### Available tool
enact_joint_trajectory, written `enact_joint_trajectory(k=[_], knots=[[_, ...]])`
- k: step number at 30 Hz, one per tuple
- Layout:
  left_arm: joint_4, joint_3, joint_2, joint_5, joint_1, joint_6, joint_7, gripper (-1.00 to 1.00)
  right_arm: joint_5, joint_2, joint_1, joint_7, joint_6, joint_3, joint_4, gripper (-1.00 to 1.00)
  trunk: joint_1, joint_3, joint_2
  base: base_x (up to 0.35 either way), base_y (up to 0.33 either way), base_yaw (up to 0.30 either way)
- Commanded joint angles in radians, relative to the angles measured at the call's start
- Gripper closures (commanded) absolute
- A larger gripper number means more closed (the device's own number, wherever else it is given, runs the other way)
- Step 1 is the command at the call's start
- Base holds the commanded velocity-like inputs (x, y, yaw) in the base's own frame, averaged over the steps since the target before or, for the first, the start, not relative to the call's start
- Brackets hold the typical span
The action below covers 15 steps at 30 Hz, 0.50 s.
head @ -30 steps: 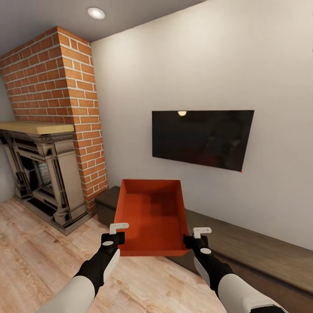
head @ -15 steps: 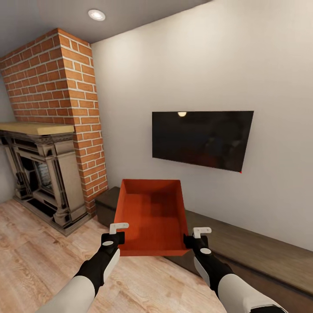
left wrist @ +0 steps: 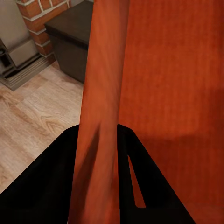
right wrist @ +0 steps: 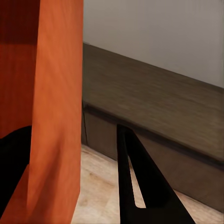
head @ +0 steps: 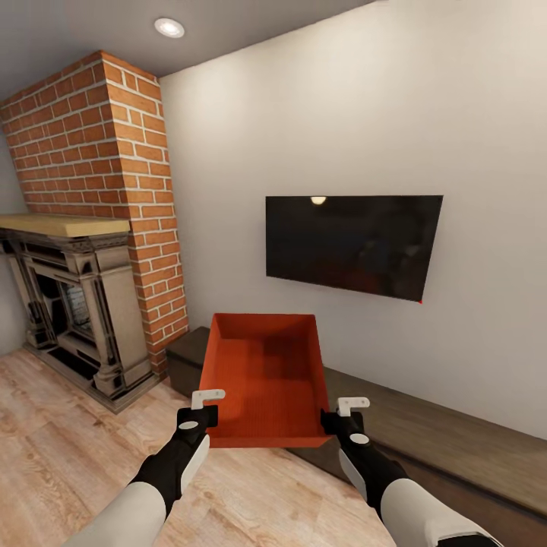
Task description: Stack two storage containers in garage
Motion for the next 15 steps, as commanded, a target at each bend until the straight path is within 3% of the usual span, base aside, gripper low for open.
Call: enact_joint_trajectory(k=[1, 15], knots=[[-0.004, -0.003, 0.001, -0.008, 0.0, 0.008, 0.013, 1.0, 0.001, 0.0, -0.001, -0.01, -0.001, 0.003, 0.002, 1.0, 0.0, -0.001, -0.001, 0.0, 0.0, 0.138], [-0.004, -0.003, 0.001, -0.008, 0.0, 0.008, 0.013, 1.0, 0.001, 0.0, -0.001, -0.011, 0.0, 0.003, 0.002, 1.0, 0.0, 0.005, -0.001, 0.0, 0.0, 0.264]])
